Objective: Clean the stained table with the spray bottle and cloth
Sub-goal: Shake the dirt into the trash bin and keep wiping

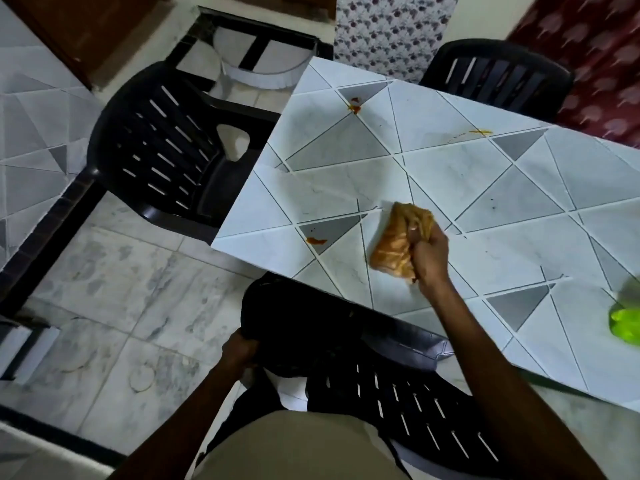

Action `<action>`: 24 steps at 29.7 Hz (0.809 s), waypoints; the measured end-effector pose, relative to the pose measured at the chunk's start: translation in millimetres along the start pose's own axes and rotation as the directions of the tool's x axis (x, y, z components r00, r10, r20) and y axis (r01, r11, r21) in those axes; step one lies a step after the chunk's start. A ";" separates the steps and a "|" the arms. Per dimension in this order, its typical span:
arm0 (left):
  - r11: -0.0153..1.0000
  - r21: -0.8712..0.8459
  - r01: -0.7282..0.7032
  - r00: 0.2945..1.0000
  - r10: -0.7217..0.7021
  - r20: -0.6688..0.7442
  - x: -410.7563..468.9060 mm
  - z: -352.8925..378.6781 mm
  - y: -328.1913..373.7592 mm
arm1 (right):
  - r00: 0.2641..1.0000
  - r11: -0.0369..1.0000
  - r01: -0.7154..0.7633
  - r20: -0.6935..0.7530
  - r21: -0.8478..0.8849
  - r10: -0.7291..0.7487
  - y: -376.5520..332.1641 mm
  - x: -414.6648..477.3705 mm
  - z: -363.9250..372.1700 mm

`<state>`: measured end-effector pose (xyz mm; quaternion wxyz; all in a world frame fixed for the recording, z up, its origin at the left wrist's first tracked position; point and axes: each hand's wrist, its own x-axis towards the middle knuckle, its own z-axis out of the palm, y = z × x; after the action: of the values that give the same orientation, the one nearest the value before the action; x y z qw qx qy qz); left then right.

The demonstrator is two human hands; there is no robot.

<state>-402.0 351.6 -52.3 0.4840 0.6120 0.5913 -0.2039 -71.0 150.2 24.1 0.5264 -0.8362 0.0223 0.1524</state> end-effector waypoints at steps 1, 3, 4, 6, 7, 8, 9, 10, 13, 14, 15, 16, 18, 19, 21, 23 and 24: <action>1.000 -0.014 0.002 1.000 -0.002 0.000 -1.7 0.7 0.5 | 0.996 0.991 -0.013 -0.088 -0.135 0.001 -4.2 24.0 -13.3; 1.000 -0.030 0.006 1.000 -0.006 -0.004 -2.9 1.0 -2.4 | 0.991 0.905 -0.088 -0.130 -0.415 0.036 -10.8 57.6 -14.6; 1.000 -0.028 0.010 1.000 -0.010 -0.004 -4.4 1.3 -3.5 | 0.996 0.873 -0.065 -0.083 -0.483 0.029 -14.8 60.4 -4.1; 0.998 -0.055 0.012 1.000 -0.012 -0.008 -5.7 -5.9 -8.9 | 0.991 0.868 0.094 0.130 -0.488 -0.034 -26.1 40.3 47.4; 0.998 -0.060 0.005 1.000 -0.006 -0.014 -8.7 -6.5 -8.2 | 0.969 0.867 0.167 0.240 -0.469 -0.057 -28.3 23.8 71.5; 0.997 -0.077 0.007 1.000 -0.009 -0.022 -10.5 -8.9 -9.5 | 0.937 0.851 0.244 0.340 -0.466 -0.083 -33.6 1.6 97.0; 0.995 -0.098 0.009 1.000 -0.011 -0.024 -12.5 -10.6 -10.4 | 0.905 0.825 0.316 0.410 -0.468 -0.114 -34.4 -19.5 119.9; 0.994 -0.109 0.006 1.000 -0.009 -0.020 -13.1 -10.9 -10.4 | 0.875 0.790 0.380 0.465 -0.481 -0.138 -36.3 -42.8 135.3; 0.993 -0.119 0.017 1.000 -0.016 0.007 -12.4 -21.8 -19.8 | 0.727 0.644 0.590 0.667 -0.488 -0.160 -9.1 -90.5 190.7; 0.994 -0.106 0.027 1.000 -0.025 0.017 -10.9 -22.9 -20.7 | 0.677 0.637 0.621 0.721 -0.457 -0.144 -1.1 -102.8 197.8; 0.993 -0.108 0.053 0.998 -0.050 0.025 -6.4 -30.8 -29.1 | 0.619 0.632 0.651 0.777 -0.421 -0.120 -4.5 -124.6 206.4; 0.992 -0.101 0.069 0.997 -0.066 0.027 0.7 -35.6 -36.6 | 0.572 0.672 0.640 0.815 -0.374 -0.091 -13.0 -144.0 205.6; 0.990 -0.116 0.080 0.997 -0.077 0.028 19.0 -52.1 -62.1 | 0.507 0.711 0.630 0.859 -0.314 -0.070 -21.0 -179.4 214.5; 0.989 -0.129 0.074 0.997 -0.071 0.030 26.4 -59.3 -72.7 | 0.498 0.731 0.618 0.864 -0.289 -0.080 -17.4 -190.1 218.9; 0.987 -0.154 0.046 0.999 -0.044 0.016 25.4 -80.8 -87.3 | 0.510 0.803 0.537 0.858 -0.260 -0.063 -16.4 -213.3 228.8; 0.984 -0.174 0.026 1.000 -0.026 0.001 22.3 -104.4 -100.7 | 0.516 0.875 0.424 0.856 -0.234 -0.021 -9.2 -229.9 245.6; 0.980 -0.200 0.020 1.000 -0.023 -0.010 20.0 -122.0 -109.8 | 0.503 0.891 0.398 0.864 -0.217 -0.014 -7.1 -240.9 260.2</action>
<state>-538.2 445.4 -52.6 0.5371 0.5552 0.6182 -0.1452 -359.3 354.5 -6.6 0.3073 -0.7392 -0.3681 0.4728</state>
